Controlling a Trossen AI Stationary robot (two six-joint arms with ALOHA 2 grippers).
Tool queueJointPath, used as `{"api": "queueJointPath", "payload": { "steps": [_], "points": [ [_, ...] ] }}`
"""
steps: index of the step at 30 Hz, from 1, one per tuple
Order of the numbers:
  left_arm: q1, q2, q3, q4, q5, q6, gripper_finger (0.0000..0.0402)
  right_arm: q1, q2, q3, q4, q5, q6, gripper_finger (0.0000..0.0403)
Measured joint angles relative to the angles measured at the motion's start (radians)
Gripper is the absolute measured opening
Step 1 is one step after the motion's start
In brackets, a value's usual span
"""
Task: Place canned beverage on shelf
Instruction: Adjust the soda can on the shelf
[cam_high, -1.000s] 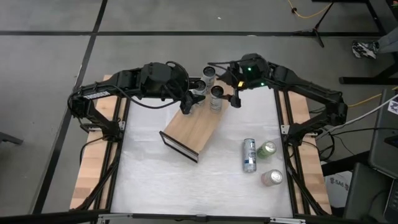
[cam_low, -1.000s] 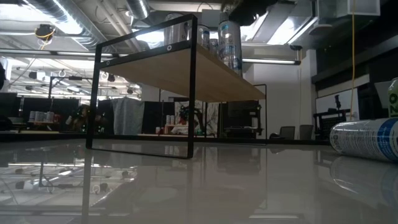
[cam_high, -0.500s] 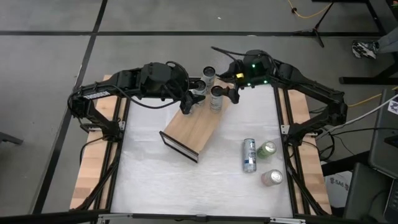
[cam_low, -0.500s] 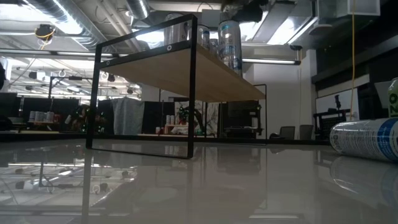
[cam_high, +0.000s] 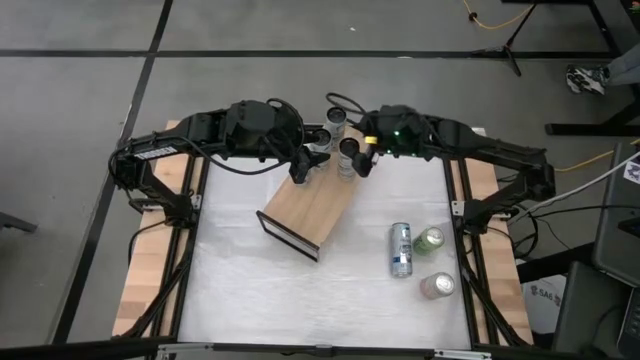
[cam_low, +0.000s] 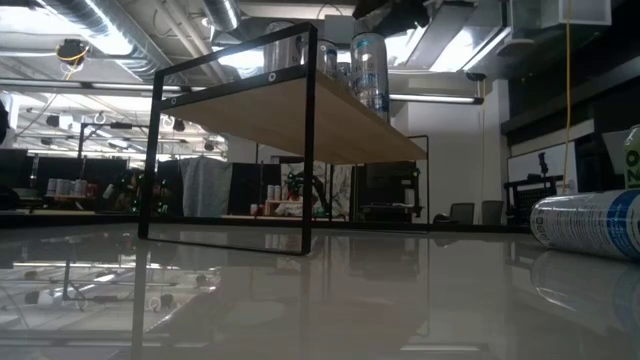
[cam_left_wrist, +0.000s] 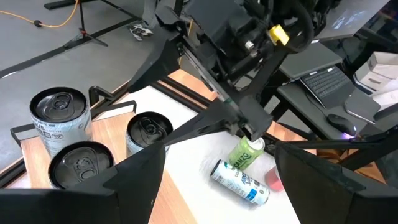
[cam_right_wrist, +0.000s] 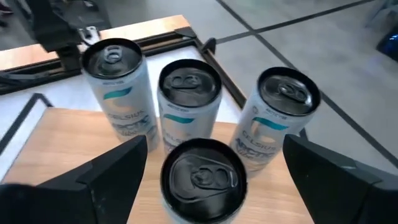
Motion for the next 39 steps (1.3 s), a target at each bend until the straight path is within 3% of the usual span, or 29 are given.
{"api": "queueJointPath", "payload": {
  "steps": [10,39],
  "points": [
    [0.0,0.0,0.0,0.0,0.0,0.0,0.0299,0.006,0.004,0.0,0.001,0.049,0.048,0.0365],
    [0.0,0.0,0.0,0.0,0.0,0.0,0.0299,0.006,0.071,-0.001,-0.049,0.045,0.074,0.0365]
  ]
}}
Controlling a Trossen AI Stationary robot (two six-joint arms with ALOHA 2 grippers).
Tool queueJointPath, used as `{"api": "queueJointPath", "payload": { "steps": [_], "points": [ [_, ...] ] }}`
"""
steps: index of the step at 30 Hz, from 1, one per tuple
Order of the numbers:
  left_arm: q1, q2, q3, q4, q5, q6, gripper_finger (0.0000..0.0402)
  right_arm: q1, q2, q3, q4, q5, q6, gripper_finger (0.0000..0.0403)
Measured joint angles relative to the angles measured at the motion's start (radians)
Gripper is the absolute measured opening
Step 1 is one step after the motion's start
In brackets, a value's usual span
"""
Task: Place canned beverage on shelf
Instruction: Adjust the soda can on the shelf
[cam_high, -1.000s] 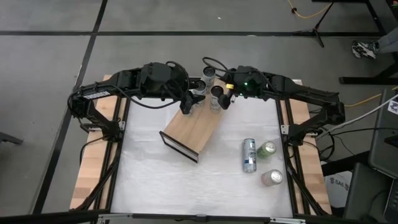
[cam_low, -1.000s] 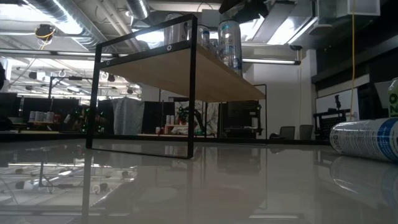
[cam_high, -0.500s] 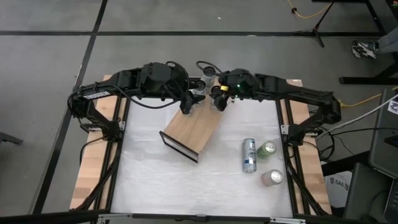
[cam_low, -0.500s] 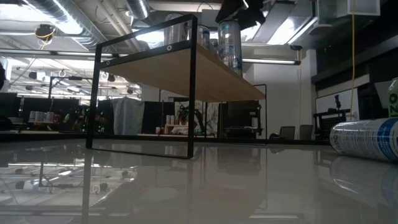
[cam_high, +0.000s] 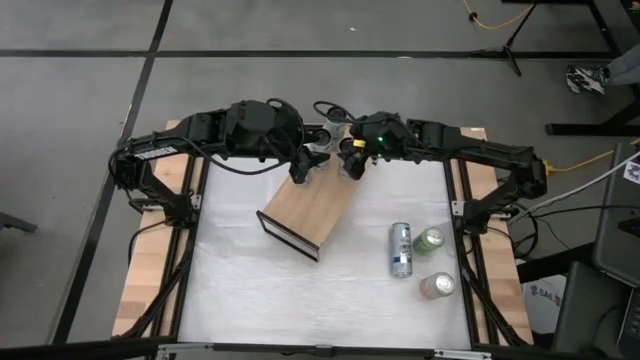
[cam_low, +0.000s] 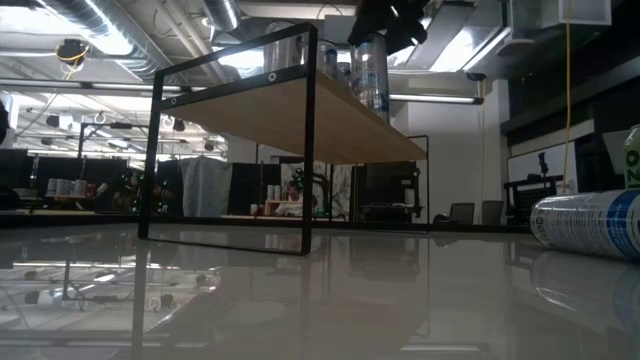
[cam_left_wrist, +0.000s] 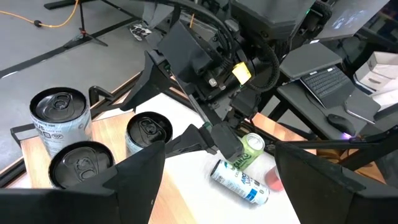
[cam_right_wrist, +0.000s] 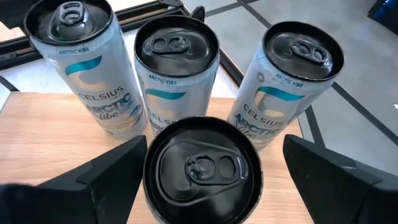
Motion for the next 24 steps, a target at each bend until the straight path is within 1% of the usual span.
{"api": "queueJointPath", "payload": {
  "steps": [3,11,14,18,24],
  "points": [
    [0.0,0.0,0.0,0.0,0.0,0.0,0.0299,0.0,0.0,0.0,-0.002,-0.018,-0.003,0.0365],
    [0.0,0.0,0.0,0.0,0.0,0.0,0.0299,0.0,0.0,0.0,-0.014,-0.018,0.004,0.0365],
    [0.0,0.0,0.0,0.0,0.0,0.0,0.0299,0.0,0.0,0.0,-0.023,-0.018,0.021,0.0356],
    [0.0,0.0,0.0,0.0,0.0,0.0,0.0299,-0.001,0.0,0.0,-0.024,-0.019,0.022,0.032],
    [0.0,0.0,0.0,0.0,0.0,0.0,0.0299,-0.001,0.0,0.0,-0.022,-0.021,-0.003,0.0241]
  ]
}}
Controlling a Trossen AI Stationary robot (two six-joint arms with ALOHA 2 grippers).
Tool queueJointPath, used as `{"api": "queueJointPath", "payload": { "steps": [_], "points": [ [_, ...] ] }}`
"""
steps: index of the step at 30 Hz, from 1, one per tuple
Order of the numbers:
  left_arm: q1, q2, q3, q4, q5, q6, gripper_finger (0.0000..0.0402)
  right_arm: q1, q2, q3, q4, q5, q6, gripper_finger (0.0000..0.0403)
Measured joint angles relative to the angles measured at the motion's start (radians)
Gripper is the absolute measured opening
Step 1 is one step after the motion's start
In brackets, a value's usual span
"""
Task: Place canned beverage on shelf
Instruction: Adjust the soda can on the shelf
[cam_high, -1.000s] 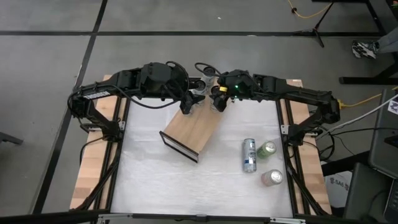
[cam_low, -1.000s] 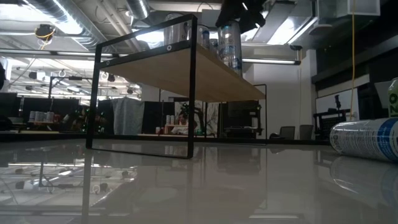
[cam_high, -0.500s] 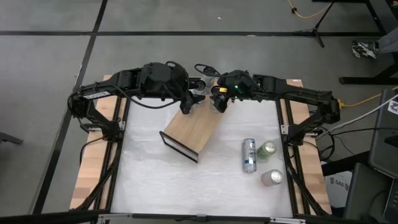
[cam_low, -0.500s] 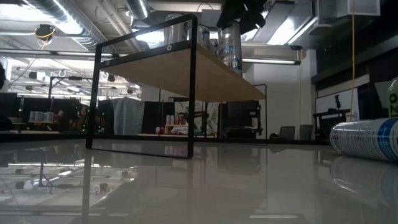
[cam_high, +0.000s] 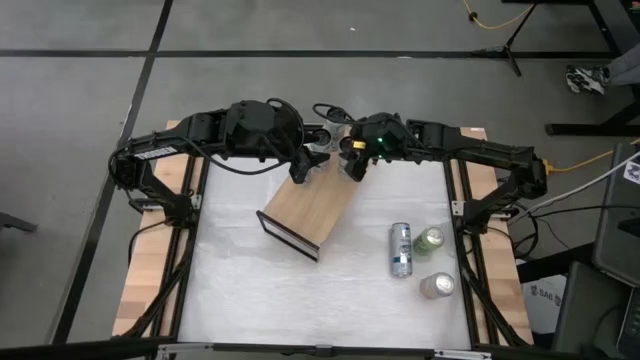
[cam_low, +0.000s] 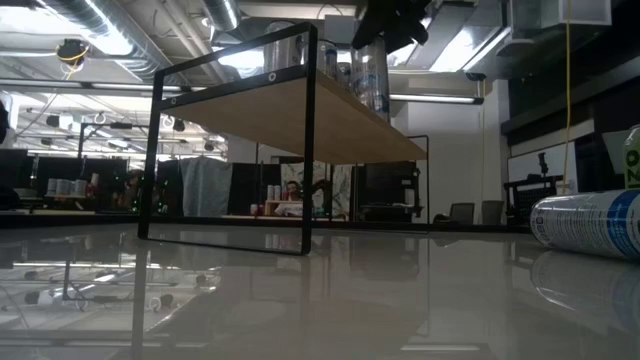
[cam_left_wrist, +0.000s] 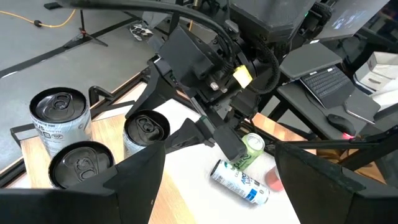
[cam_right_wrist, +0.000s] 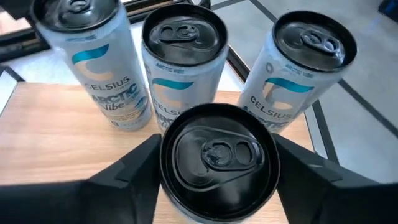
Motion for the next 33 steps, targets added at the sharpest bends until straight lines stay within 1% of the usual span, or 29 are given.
{"api": "queueJointPath", "payload": {
  "steps": [2,5,7,10,13,15,21,28,33],
  "points": [
    [0.0,0.0,0.0,0.0,0.0,0.0,0.0299,0.0,0.0,0.0,0.003,-0.004,-0.036,0.0227],
    [0.0,0.0,0.0,0.0,0.0,0.0,0.0299,-0.002,-0.001,0.0,0.004,-0.044,-0.104,0.0227],
    [0.0,0.0,0.0,0.0,0.0,0.0,0.0299,-0.015,-0.002,0.001,0.005,-0.098,-0.141,0.0227],
    [0.0,0.0,0.0,0.0,0.0,0.0,0.0299,-0.045,-0.002,0.002,0.003,-0.19,-0.164,0.0243],
    [0.0,0.0,0.0,0.0,0.0,0.0,0.0299,-0.083,-0.003,0.002,-0.003,-0.26,-0.213,0.0255],
    [0.0,0.0,0.0,0.0,0.0,0.0,0.0299,-0.109,-0.003,0.002,-0.003,-0.311,-0.262,0.0255],
    [0.0,0.0,0.0,0.0,0.0,0.0,0.0299,-0.175,-0.01,0.001,-0.017,-0.508,-0.436,0.0245],
    [0.0,0.0,0.0,0.0,0.0,0.0,0.0299,-0.223,-0.014,0.0,-0.043,-0.609,-0.639,0.025],
    [0.0,0.0,0.0,0.0,0.0,0.0,0.0299,-0.262,-0.014,0.0,-0.062,-0.706,-0.77,0.0251]
  ]
}}
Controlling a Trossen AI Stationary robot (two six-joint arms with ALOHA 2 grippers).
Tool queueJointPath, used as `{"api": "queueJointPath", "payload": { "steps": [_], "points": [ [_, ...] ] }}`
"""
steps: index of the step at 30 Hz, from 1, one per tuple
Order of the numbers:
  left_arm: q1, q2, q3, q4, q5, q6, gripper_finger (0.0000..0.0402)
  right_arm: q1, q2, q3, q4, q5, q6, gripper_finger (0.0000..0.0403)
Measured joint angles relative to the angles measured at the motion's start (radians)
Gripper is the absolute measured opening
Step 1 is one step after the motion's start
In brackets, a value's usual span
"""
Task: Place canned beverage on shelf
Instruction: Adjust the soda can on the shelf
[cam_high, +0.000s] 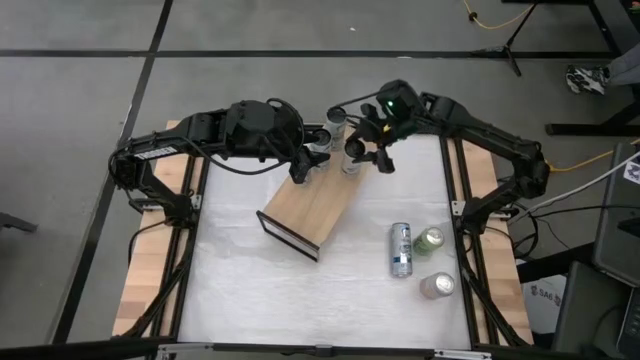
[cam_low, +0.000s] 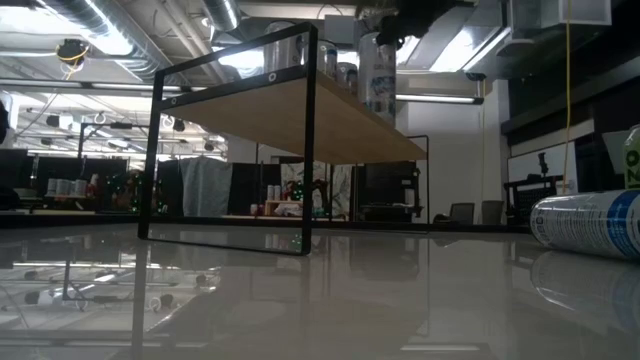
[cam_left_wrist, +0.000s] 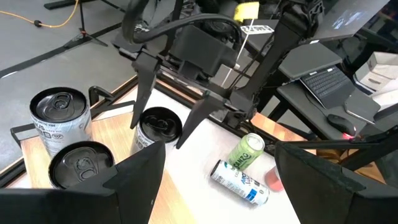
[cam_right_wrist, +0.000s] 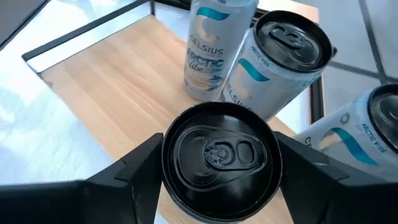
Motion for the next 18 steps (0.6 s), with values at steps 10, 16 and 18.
{"api": "queueJointPath", "payload": {
  "steps": [10,16,18],
  "points": [
    [0.0,0.0,0.0,0.0,0.0,0.0,0.0299,-0.055,0.0,-0.001,-0.005,-0.048,-0.021,0.0252],
    [0.0,0.0,0.0,0.0,0.0,0.0,0.0299,-0.052,0.0,-0.001,0.0,-0.025,-0.02,0.0253],
    [0.0,0.0,0.0,0.0,0.0,0.0,0.0299,-0.053,0.0,-0.001,0.001,-0.024,-0.02,0.0253]
  ]
}}
